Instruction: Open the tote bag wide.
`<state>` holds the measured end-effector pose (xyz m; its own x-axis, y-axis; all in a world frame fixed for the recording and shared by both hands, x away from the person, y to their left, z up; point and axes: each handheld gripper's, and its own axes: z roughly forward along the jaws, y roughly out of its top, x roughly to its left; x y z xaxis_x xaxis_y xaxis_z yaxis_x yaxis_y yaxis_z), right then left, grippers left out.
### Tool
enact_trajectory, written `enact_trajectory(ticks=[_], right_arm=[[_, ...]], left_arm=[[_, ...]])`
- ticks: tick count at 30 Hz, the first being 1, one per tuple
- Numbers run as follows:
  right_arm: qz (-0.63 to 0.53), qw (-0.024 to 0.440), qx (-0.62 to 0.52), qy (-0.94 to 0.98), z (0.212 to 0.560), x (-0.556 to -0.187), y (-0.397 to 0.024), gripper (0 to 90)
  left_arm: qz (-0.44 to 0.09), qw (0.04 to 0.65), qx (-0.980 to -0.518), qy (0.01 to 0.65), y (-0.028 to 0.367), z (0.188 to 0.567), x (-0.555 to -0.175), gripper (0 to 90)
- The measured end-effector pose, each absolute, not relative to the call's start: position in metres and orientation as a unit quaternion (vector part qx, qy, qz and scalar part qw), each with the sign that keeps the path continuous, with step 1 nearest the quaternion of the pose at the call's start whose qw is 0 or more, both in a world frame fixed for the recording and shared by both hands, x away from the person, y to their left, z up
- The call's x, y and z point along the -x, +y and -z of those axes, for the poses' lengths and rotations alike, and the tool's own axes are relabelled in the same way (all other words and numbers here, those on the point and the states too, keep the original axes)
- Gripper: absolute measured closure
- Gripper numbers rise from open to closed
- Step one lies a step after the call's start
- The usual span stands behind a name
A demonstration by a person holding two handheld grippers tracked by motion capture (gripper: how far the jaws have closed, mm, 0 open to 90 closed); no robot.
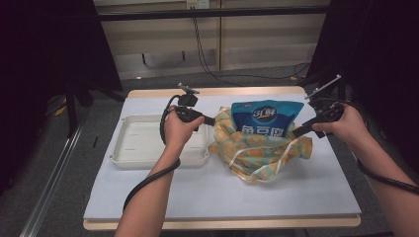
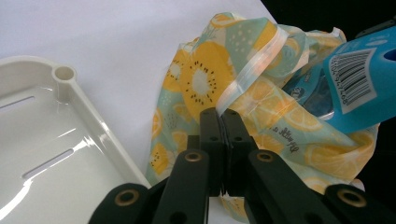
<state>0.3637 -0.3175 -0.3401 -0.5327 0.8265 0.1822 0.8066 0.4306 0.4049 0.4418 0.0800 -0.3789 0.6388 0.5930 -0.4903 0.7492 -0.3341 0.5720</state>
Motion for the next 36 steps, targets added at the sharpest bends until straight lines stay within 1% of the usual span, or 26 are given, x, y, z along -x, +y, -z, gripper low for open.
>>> enact_trajectory(ticks=[2, 3, 9, 10, 11, 12, 13, 14, 15, 16, 18, 21, 28, 29, 30, 32, 34, 35, 36], right_arm=[[-0.231, 0.019, -0.482, 0.845, 0.343, -0.365, -0.315, 40.6], [-0.230, 0.020, -0.481, 0.846, 0.345, -0.366, -0.314, 43.6], [-0.231, 0.015, -0.485, 0.843, 0.352, -0.371, -0.316, 72.2], [-0.228, 0.013, -0.487, 0.843, 0.353, -0.372, -0.318, 73.8], [-0.229, 0.013, -0.492, 0.840, 0.355, -0.374, -0.319, 78.1], [-0.232, 0.009, -0.494, 0.838, 0.356, -0.375, -0.321, 82.7], [-0.231, 0.007, -0.499, 0.835, 0.358, -0.376, -0.323, 85.7], [-0.235, 0.006, -0.499, 0.834, 0.359, -0.377, -0.324, 86.9], [-0.242, 0.003, -0.501, 0.831, 0.360, -0.379, -0.325, 87.6], [-0.244, 0.000, -0.502, 0.830, 0.361, -0.380, -0.326, 89.0], [-0.243, 0.003, -0.505, 0.828, 0.361, -0.382, -0.329, 89.9], [-0.241, 0.005, -0.511, 0.825, 0.363, -0.385, -0.332, 90.0], [-0.239, 0.018, -0.525, 0.817, 0.370, -0.394, -0.337, 90.0], [-0.242, 0.015, -0.526, 0.815, 0.372, -0.395, -0.337, 90.0], [-0.241, 0.015, -0.528, 0.814, 0.375, -0.396, -0.337, 90.0], [-0.238, 0.015, -0.529, 0.815, 0.378, -0.397, -0.336, 90.0], [-0.234, 0.015, -0.529, 0.816, 0.381, -0.399, -0.336, 90.0], [-0.232, 0.014, -0.530, 0.816, 0.382, -0.399, -0.336, 90.0], [-0.229, 0.013, -0.531, 0.816, 0.383, -0.400, -0.336, 90.0]], left_arm=[[0.101, 0.402, -0.811, 0.413, 0.080, 0.379, -0.442, 89.3], [0.100, 0.402, -0.811, 0.413, 0.079, 0.379, -0.442, 89.4], [0.103, 0.401, -0.809, 0.418, 0.078, 0.382, -0.445, 89.7], [0.104, 0.401, -0.809, 0.417, 0.078, 0.383, -0.447, 89.7], [0.107, 0.408, -0.798, 0.431, 0.075, 0.384, -0.446, 89.8], [0.104, 0.401, -0.807, 0.421, 0.076, 0.384, -0.449, 90.0], [0.103, 0.403, -0.804, 0.425, 0.075, 0.384, -0.449, 90.0], [0.103, 0.400, -0.809, 0.419, 0.076, 0.384, -0.451, 90.0], [0.105, 0.401, -0.802, 0.430, 0.073, 0.384, -0.451, 90.0], [0.102, 0.394, -0.813, 0.417, 0.075, 0.385, -0.453, 90.0], [0.104, 0.396, -0.810, 0.420, 0.073, 0.385, -0.455, 90.0], [0.105, 0.400, -0.803, 0.428, 0.072, 0.388, -0.458, 90.0], [0.101, 0.388, -0.804, 0.439, 0.069, 0.402, -0.467, 90.0], [0.104, 0.387, -0.803, 0.441, 0.069, 0.405, -0.468, 90.0], [0.103, 0.390, -0.796, 0.452, 0.067, 0.407, -0.468, 90.0], [0.101, 0.382, -0.801, 0.449, 0.067, 0.411, -0.470, 90.0], [0.101, 0.381, -0.798, 0.456, 0.066, 0.413, -0.471, 90.0], [0.105, 0.374, -0.805, 0.448, 0.068, 0.415, -0.472, 90.0], [0.103, 0.380, -0.793, 0.465, 0.065, 0.416, -0.472, 90.0]])
